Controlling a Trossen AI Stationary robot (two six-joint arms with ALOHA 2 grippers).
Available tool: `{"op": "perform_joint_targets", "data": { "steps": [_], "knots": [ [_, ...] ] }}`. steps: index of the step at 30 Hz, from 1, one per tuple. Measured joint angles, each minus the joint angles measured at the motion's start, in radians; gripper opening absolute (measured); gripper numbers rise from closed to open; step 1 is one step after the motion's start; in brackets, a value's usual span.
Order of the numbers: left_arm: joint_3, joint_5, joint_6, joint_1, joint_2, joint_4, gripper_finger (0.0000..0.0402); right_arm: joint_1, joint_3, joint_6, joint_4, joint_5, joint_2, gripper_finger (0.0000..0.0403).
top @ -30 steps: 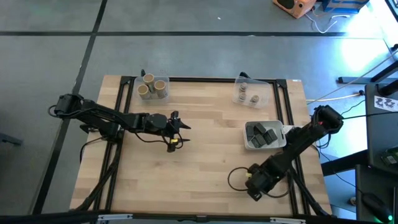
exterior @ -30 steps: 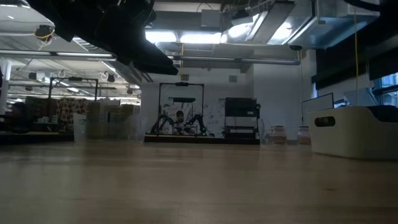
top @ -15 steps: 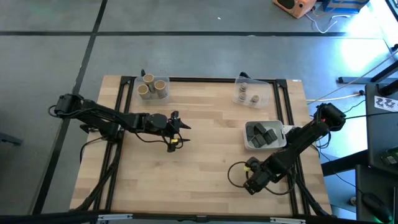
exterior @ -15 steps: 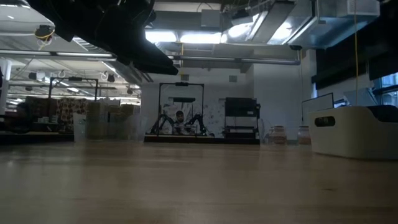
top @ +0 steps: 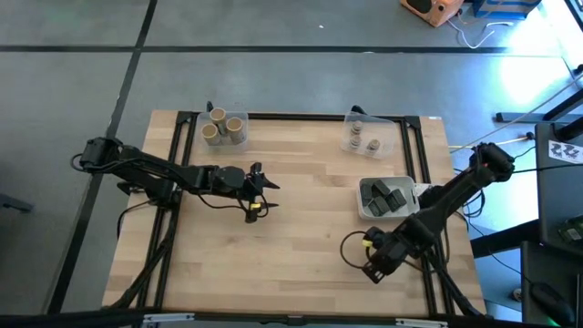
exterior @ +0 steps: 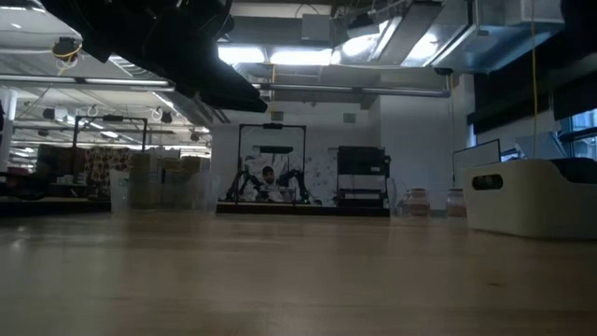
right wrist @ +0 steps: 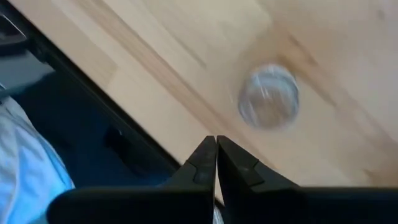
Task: Sort spices by type
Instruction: Put the brown seasoning bottle into the right transparent bin
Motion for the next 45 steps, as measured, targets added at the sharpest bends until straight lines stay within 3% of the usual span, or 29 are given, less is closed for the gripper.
{"op": "perform_joint_targets", "data": {
  "steps": [6, 18, 24, 31, 45],
  "knots": [
    [0.000, 0.000, 0.000, 0.000, 0.000, 0.001, 0.0248, -0.002, 0.000, 0.000, 0.010, 0.055, 0.000, 0.0045],
    [0.000, 0.000, 0.006, 0.001, 0.000, 0.008, 0.0248, -0.001, 0.002, 0.060, -0.068, 0.108, 0.036, 0.0300],
    [0.000, 0.000, 0.011, 0.001, 0.000, 0.008, 0.0248, -0.001, 0.003, 0.071, -0.058, 0.088, 0.125, 0.0370],
    [0.000, 0.000, 0.011, 0.001, 0.000, 0.008, 0.0248, -0.001, 0.003, 0.073, -0.015, 0.047, 0.229, 0.0354],
    [0.000, 0.000, 0.007, 0.001, 0.000, 0.009, 0.0248, -0.001, 0.004, 0.064, 0.014, 0.042, 0.272, 0.0198]
  ]
}}
